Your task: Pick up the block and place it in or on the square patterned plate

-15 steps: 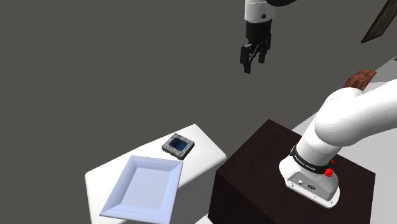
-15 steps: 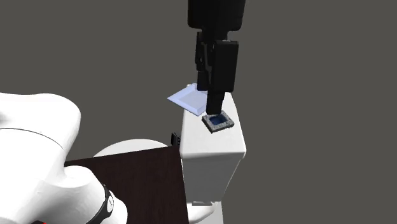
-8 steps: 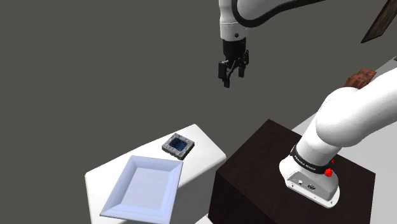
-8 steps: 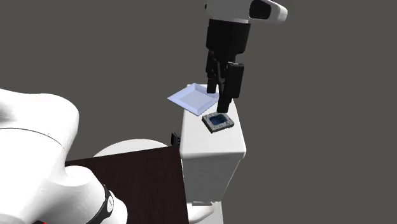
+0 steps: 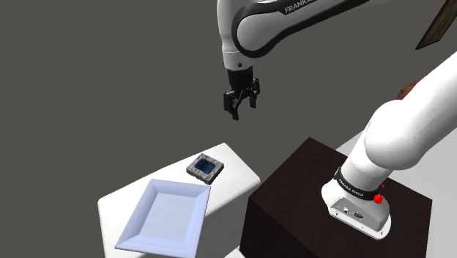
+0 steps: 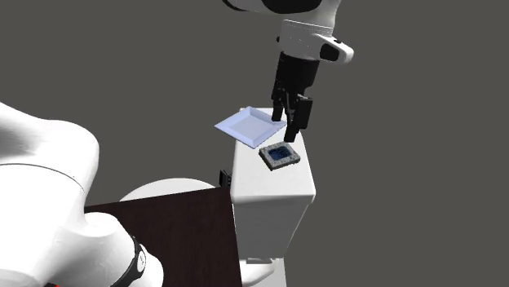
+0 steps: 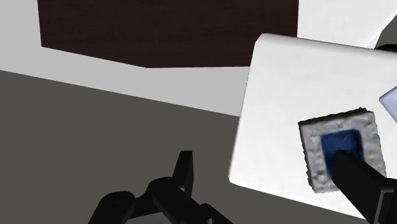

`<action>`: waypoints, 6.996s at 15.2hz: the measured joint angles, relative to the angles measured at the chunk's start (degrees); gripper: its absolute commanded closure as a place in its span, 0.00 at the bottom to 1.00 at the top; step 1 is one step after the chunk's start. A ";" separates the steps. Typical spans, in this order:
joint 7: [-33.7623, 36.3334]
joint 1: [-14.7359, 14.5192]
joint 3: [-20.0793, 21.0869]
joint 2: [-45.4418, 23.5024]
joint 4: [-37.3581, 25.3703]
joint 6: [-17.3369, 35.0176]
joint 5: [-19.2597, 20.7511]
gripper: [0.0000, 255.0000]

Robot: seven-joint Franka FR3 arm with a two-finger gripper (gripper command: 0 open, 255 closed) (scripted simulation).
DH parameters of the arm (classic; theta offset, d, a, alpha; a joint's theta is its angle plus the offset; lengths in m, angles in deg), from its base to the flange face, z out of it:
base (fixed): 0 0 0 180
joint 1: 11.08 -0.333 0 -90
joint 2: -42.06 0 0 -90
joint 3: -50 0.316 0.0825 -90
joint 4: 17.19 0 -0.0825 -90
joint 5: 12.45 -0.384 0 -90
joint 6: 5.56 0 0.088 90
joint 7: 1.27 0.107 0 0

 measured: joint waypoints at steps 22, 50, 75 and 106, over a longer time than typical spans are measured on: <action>30.48 4.70 18.10 -34.39 -16.19 13.96 7.57 0.00; -9.64 31.17 35.83 -28.94 6.95 48.21 4.93 0.00; -6.59 27.40 31.90 -32.15 6.48 50.86 9.72 1.00; 16.91 15.14 41.76 -29.91 -7.43 36.42 12.85 1.00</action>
